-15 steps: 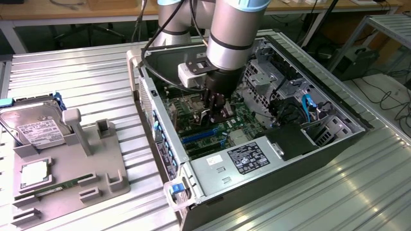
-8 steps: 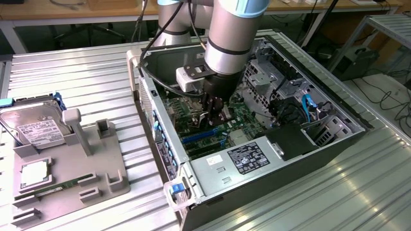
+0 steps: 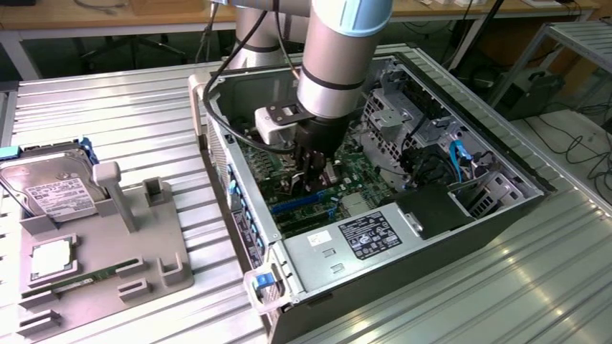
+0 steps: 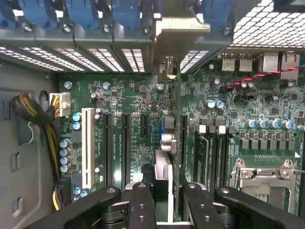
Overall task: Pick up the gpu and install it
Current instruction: 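Insert the gpu into the slot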
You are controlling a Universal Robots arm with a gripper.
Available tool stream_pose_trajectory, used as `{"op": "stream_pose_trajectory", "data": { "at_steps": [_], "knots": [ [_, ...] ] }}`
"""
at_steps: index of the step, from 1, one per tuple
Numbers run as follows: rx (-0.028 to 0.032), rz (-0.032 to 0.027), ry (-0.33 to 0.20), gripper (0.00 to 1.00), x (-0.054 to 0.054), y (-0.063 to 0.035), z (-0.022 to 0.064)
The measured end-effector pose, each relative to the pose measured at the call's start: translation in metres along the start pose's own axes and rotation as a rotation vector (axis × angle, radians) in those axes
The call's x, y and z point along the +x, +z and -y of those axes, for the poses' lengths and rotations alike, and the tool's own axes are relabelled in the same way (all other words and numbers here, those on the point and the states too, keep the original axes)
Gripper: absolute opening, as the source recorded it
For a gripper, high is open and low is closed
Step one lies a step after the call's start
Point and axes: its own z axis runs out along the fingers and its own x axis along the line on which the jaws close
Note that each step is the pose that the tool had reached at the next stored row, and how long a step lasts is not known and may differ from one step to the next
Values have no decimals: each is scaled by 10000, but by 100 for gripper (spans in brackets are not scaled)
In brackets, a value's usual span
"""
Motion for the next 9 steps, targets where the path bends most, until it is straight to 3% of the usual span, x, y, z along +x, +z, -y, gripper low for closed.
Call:
{"op": "stream_pose_trajectory", "data": {
  "at_steps": [9],
  "knots": [
    [0, -1, -1, 28, -1, 120, -24]
  ]
}}
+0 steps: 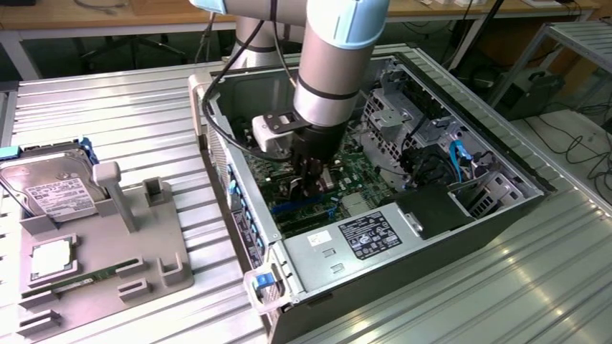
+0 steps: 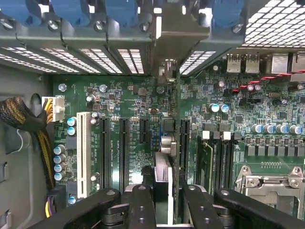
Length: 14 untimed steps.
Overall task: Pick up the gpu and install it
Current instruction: 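Insert the gpu into the slot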
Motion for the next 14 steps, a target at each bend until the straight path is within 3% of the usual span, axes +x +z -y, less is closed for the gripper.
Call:
{"op": "stream_pose_trajectory", "data": {
  "at_steps": [3, 4, 6, 14],
  "knots": [
    [0, 0, 11, 28, 13, 2, 19],
    [-9, 0, 11, 28, 11, 111, -10],
    [-13, 0, 15, 28, 11, 43, -10],
    [-12, 0, 18, 28, 17, 91, -9]
  ]
}}
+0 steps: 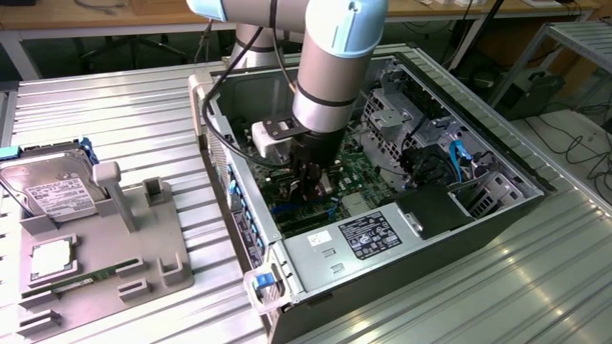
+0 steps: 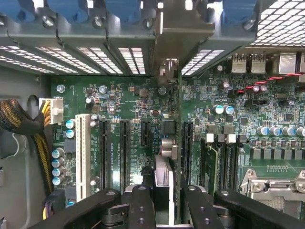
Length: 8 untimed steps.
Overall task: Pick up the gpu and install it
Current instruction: 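Insert the gpu into the slot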
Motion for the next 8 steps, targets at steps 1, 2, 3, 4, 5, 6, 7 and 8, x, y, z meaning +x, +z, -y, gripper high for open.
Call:
{"op": "stream_pose_trajectory", "data": {
  "at_steps": [1, 2, 3, 4, 5, 6, 7, 8],
  "knots": [
    [0, 0, 0, 28, 0, 14, 0],
    [-2, -2, 0, 28, 0, 24, 0],
    [-2, -2, 0, 28, 0, 34, 0],
    [-4, -7, 0, 28, 1, 45, 0],
    [-6, -10, 0, 28, 1, 54, 0],
    [-2, -4, 0, 28, 0, 65, 0],
    [-1, 0, 0, 28, 0, 71, 1],
    [-1, 0, 0, 28, 0, 71, 1]
  ]
}}
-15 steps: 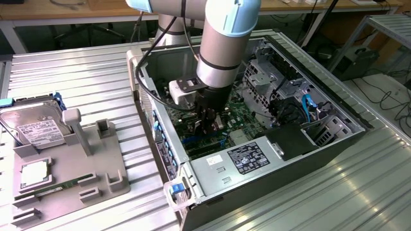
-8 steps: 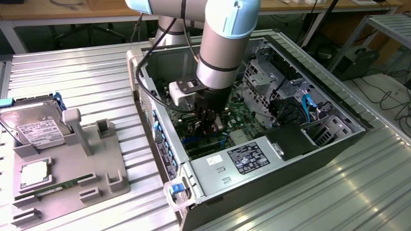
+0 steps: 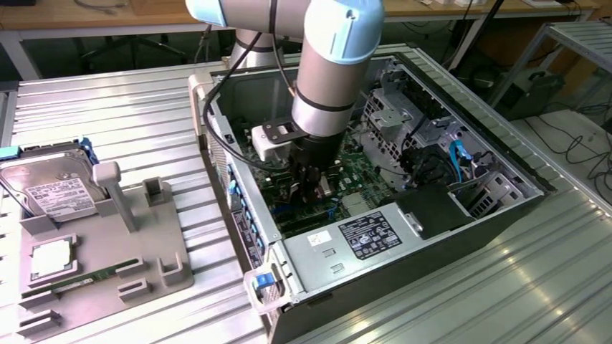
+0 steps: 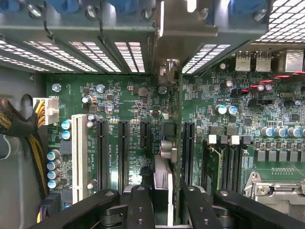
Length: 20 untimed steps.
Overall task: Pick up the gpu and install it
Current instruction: 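Insert the gpu into the slot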
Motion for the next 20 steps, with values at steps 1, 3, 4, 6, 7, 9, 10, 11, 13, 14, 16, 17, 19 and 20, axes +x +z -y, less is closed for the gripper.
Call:
{"op": "stream_pose_trajectory", "data": {
  "at_steps": [1, 3, 4, 6, 7, 9, 10, 11, 13, 14, 16, 17, 19, 20],
  "knots": [
    [-1, -1, 0, 28, 0, 0, 0],
    [-1, -1, 1, 28, 0, 0, 0],
    [0, -1, 0, 28, 0, 0, 0],
    [0, -1, 0, 28, 0, 0, 0],
    [0, 0, 1, 28, 0, 0, 0],
    [0, -1, 0, 28, 0, 2, 0],
    [-1, -2, 1, 28, 0, 16, 0],
    [-3, -8, 0, 28, 1, 27, -1],
    [-8, -18, -1, 28, 2, 62, 0],
    [-6, -5, -1, 28, 0, 95, 1],
    [-38, -15, 0, 28, 0, 120, 3],
    [-43, -16, 0, 28, 1, 139, 5],
    [-53, -18, 1, 28, -1, 178, 10],
    [-54, -18, 2, 28, -2, 177, 10]
  ]
}}
